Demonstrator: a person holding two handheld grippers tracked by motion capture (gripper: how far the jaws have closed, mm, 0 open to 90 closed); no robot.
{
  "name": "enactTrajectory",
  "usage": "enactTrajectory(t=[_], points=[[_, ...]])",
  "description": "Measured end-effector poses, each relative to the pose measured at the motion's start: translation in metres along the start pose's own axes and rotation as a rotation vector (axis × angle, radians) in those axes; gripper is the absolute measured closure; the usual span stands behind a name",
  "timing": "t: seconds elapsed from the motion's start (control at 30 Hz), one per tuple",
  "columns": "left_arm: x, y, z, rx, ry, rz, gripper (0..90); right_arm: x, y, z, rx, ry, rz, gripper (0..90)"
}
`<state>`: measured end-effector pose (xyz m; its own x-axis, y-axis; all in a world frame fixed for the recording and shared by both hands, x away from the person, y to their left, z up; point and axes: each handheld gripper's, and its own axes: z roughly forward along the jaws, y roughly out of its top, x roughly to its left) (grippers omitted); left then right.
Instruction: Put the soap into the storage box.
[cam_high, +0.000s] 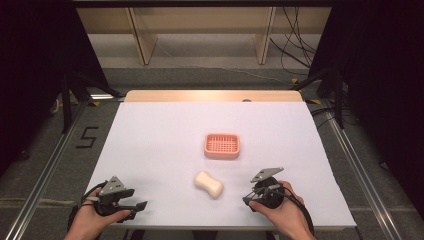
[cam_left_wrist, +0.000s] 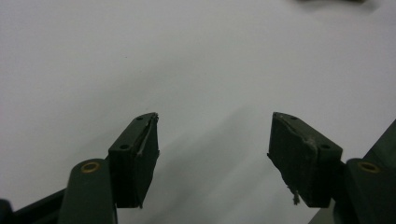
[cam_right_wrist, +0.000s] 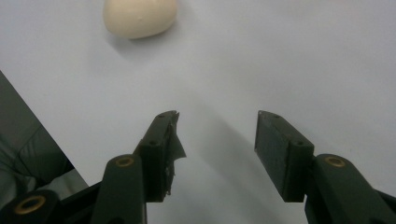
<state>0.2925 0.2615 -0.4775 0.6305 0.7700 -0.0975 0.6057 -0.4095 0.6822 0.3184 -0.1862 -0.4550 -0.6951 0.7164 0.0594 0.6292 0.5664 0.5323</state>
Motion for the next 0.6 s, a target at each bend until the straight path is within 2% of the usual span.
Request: enactTrajectory(t=[0.1, 0.13, 0.17, 0.2, 0.23, 0.3, 0.37, 0.43, 0.53, 0.57, 0.6], points=[[-0.001, 0.000, 0.000, 0.002, -0.004, -0.004, 32.8, 0.003, 0.003, 0.001, 0.027, -0.001, 0.015, 49.5], [0.000, 0.001, -0.001, 0.013, -0.012, 0.017, 32.8, 0.004, 0.005, 0.003, 0.028, 0.011, 0.002, 49.5], [0.000, 0.001, 0.000, 0.009, -0.015, 0.002, 32.7, 0.004, 0.007, 0.004, 0.042, 0.009, -0.008, 49.5], [-0.001, 0.000, 0.001, 0.007, -0.015, -0.001, 32.7, 0.005, 0.009, 0.004, 0.069, -0.004, 0.004, 49.6], [0.000, 0.000, 0.000, 0.008, -0.014, 0.019, 32.7, 0.005, 0.011, 0.004, 0.066, 0.003, -0.008, 49.9], [-0.001, 0.000, 0.001, 0.010, -0.016, 0.009, 32.7, 0.006, 0.016, 0.004, 0.083, -0.002, -0.033, 49.5], [0.000, -0.001, 0.000, 0.009, -0.016, 0.017, 32.8, 0.007, 0.022, 0.003, 0.105, -0.002, -0.046, 49.6], [0.000, 0.000, 0.000, 0.012, -0.016, 0.013, 32.7, 0.008, 0.028, 0.002, 0.147, 0.005, -0.051, 49.4], [-0.002, 0.000, 0.002, 0.003, -0.002, 0.004, 32.7, 0.008, 0.039, 0.002, 0.160, -0.007, -0.096, 49.1], [-0.002, 0.000, 0.002, 0.005, -0.005, 0.003, 32.8, 0.008, 0.043, 0.003, 0.189, 0.008, -0.100, 48.1], [-0.002, 0.000, 0.002, 0.003, -0.003, 0.003, 32.8, 0.008, 0.043, 0.003, 0.189, 0.008, -0.100, 48.1]])
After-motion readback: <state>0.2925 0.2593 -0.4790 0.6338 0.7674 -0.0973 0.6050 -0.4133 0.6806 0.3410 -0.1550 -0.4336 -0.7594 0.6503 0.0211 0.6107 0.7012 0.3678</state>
